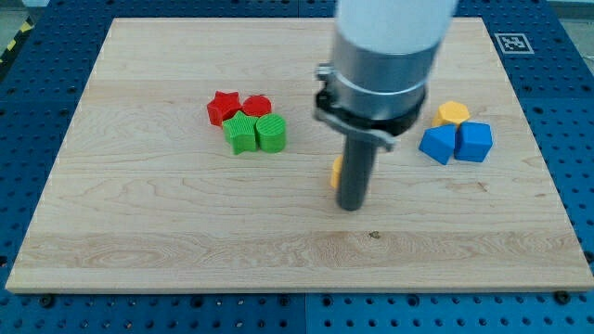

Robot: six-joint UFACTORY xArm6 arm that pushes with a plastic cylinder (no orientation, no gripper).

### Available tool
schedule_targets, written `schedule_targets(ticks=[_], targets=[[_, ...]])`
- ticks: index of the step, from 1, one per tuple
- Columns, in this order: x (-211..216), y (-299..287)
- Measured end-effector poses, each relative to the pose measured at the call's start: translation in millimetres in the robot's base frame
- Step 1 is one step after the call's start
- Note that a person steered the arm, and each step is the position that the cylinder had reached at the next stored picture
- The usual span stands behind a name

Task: Slide the heart horizontal to the triangle

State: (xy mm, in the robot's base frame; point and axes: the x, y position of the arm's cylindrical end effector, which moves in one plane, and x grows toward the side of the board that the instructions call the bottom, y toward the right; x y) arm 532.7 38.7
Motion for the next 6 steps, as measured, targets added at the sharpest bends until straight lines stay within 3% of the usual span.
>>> schedule_targets(ticks=[6], targets=[[-74.2,33.8]])
